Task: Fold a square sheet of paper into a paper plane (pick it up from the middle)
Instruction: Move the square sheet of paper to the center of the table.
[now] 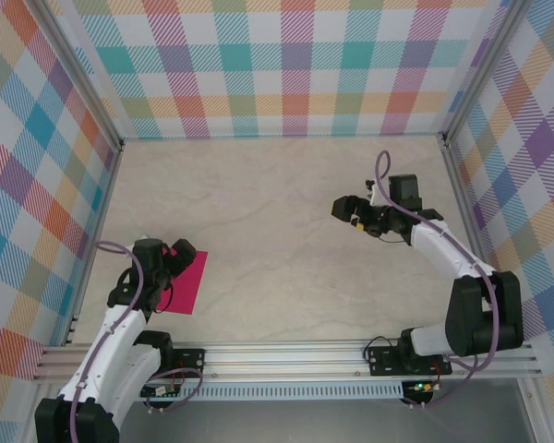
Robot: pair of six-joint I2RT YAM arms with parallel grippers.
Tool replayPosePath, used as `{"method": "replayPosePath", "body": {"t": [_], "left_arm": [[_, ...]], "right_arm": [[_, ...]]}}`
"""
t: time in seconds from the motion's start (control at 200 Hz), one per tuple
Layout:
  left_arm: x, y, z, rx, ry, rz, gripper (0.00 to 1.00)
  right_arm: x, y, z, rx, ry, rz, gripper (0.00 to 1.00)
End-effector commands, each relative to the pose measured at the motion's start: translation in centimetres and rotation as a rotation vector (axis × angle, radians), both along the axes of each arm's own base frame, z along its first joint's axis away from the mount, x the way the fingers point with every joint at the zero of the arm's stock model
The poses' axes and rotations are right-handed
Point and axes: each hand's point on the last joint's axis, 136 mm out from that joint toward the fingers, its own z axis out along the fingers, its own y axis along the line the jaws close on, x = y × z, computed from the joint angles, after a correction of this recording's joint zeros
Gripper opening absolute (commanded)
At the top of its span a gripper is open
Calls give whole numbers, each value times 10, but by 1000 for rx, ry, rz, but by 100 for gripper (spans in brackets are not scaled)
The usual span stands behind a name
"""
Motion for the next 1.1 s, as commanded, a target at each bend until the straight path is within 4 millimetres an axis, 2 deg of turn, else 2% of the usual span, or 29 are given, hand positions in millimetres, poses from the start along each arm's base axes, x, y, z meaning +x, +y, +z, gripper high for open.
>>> {"method": "replayPosePath", "body": {"t": [0.0, 0.145, 0.4, 0.535, 0.795, 0.9, 0.915, 1.0, 1.095], "left_arm": [[-13, -3, -16, -82, 52, 38, 100], [-13, -16, -25, -141, 61, -9, 100], [-13, -21, -40, -138, 137, -47, 100], [-16, -21, -51, -129, 191, -48, 100], [-11, -33, -65, -181, 282, -65, 100], [-14, -44, -78, -204, 347, -76, 100], [-8, -47, -75, -207, 324, -81, 100], [-5, -60, -78, -204, 346, -97, 100], [3, -84, -74, -194, 337, -136, 100]], "right_arm": [[-19, 15, 12, 31, -12, 55, 100], [-34, 34, -2, 5, 18, 104, 100], [-46, 59, -21, -14, 62, 165, 100], [-47, 66, -26, -17, 79, 183, 100], [-48, 71, -36, -36, 101, 191, 100], [-47, 70, -42, -51, 116, 182, 100], [-47, 70, -43, -53, 117, 181, 100], [-46, 68, -49, -63, 130, 174, 100], [-47, 69, -55, -60, 153, 168, 100]]}}
